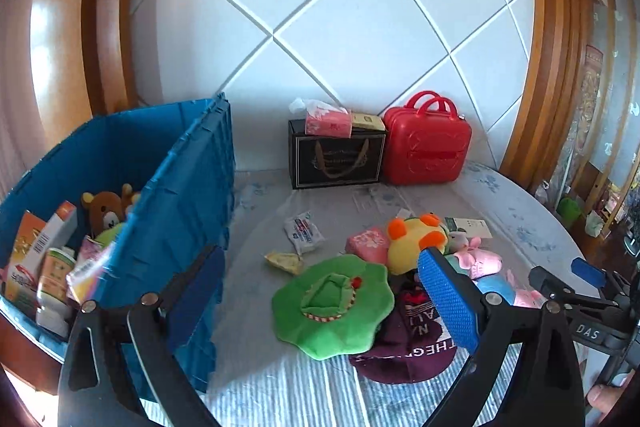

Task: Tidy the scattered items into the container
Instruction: 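Withdraw both tools from the crate toward the green hat and sock, then grasp the green plush hat with the left tool while the right tool grasps the maroon sock, then lift and carry the green hat and maroon sock over the crate, then open both tools to drop the hat and sock into the crate, then withdraw both tools from the crate toward the items on the bed, then grasp the pink-white medicine box upright with the left tool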

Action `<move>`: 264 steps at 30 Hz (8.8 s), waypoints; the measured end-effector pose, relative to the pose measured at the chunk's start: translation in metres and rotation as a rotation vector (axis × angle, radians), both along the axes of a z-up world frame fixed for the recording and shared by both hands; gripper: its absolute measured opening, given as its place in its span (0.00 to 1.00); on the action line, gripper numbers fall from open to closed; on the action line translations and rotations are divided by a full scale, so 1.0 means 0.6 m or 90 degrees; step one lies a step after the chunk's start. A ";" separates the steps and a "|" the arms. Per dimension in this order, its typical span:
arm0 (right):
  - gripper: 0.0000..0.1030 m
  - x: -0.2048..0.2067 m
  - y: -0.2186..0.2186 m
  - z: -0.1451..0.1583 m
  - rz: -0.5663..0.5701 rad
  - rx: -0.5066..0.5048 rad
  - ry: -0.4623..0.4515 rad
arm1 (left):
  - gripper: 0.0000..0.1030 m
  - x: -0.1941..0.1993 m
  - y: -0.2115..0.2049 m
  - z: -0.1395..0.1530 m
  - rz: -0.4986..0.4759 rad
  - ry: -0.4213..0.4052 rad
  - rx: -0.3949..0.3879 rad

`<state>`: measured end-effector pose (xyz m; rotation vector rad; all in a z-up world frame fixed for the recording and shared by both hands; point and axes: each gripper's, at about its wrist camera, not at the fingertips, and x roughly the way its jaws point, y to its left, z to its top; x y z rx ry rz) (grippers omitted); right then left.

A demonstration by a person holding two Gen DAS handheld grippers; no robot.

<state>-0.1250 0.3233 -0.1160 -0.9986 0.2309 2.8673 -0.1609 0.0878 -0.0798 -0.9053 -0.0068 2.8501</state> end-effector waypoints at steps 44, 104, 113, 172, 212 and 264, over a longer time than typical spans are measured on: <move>0.92 -0.112 -0.042 -0.393 -0.015 -0.147 -0.311 | 0.25 -0.178 0.080 -0.446 -0.085 -0.222 -0.089; 0.10 -0.112 -0.239 0.301 0.345 -0.058 0.210 | 0.11 -0.015 -0.176 0.147 0.264 0.111 -0.105; 0.10 -0.116 -0.464 0.371 0.377 -0.069 0.271 | 0.11 -0.007 -0.433 0.180 0.348 0.117 -0.142; 1.00 -0.109 -0.708 0.104 0.369 0.028 -0.039 | 0.98 0.009 -0.608 0.005 0.240 -0.055 -0.062; 1.00 -0.037 0.014 -0.022 0.123 -0.051 -0.071 | 0.98 -0.015 0.000 -0.070 0.014 -0.082 -0.013; 1.00 -0.077 0.069 -0.366 0.118 -0.095 -0.334 | 0.31 -0.030 0.004 -0.448 0.044 -0.289 -0.014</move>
